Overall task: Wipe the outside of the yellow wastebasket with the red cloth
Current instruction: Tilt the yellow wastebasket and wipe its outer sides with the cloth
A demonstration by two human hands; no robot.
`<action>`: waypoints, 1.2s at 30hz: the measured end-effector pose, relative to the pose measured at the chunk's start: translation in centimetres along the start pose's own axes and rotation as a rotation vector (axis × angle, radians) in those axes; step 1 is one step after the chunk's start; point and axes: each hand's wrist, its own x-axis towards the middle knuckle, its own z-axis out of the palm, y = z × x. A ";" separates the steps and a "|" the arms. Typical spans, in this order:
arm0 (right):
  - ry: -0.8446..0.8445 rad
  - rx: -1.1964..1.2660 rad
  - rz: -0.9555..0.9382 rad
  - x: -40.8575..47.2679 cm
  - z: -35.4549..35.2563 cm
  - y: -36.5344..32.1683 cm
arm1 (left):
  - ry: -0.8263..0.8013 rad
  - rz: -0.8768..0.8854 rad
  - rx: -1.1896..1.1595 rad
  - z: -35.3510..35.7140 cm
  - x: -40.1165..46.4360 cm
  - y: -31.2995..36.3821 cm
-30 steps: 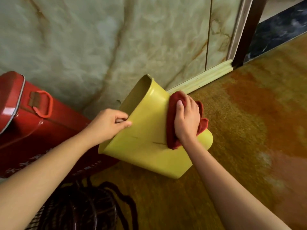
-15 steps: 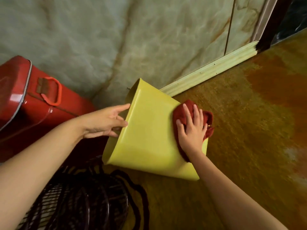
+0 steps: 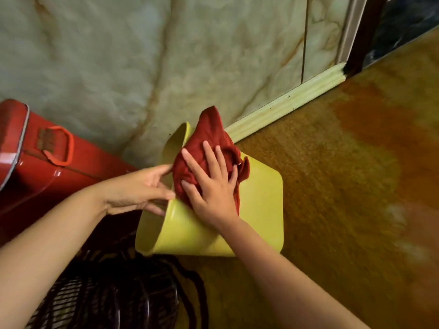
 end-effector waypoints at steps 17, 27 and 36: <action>0.053 0.160 0.138 -6.7 -4.2 3.1 | -0.029 0.132 -0.092 4.3 1.5 2.6; -0.059 0.070 0.154 -3.3 -3.0 3.0 | 0.360 0.188 0.756 5.8 -4.8 -4.7; 0.222 0.190 0.038 0.3 -8.7 1.9 | 0.406 0.378 0.597 6.3 2.4 9.1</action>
